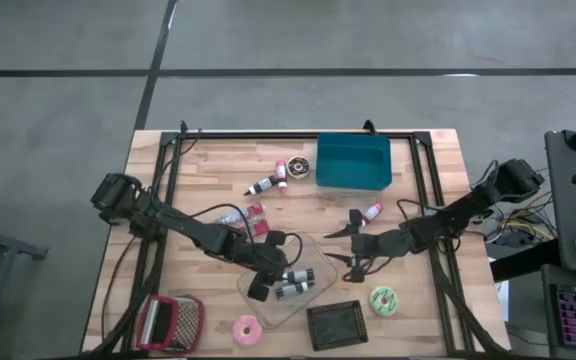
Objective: Pick & Place Food Item
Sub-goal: Put the black food coloring bottle into the transparent bin
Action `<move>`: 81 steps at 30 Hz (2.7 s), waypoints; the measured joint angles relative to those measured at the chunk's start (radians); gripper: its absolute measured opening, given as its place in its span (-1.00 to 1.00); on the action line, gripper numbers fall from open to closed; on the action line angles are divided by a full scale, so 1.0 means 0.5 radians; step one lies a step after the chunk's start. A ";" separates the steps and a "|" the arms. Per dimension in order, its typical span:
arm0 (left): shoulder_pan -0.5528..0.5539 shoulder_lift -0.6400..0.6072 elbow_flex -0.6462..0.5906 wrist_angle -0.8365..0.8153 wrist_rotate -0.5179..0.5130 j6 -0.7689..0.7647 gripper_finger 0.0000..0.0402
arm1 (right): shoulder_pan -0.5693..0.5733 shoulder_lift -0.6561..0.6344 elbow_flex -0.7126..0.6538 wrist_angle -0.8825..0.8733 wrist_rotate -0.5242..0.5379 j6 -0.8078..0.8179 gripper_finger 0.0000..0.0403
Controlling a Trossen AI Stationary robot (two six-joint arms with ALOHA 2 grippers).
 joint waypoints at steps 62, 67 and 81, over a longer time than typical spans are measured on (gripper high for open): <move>0.726 -1.185 -1.029 0.104 -0.673 -0.622 -0.20 | -0.030 0.001 0.131 -0.363 0.040 -0.013 0.03; 0.924 -0.972 -0.894 0.010 -0.410 -0.559 -0.20 | -0.030 0.001 0.131 -0.374 0.033 -0.013 0.03; 1.011 -0.647 -0.472 -0.071 -0.550 -0.030 -0.20 | -0.030 0.001 0.130 -0.417 0.031 -0.007 0.03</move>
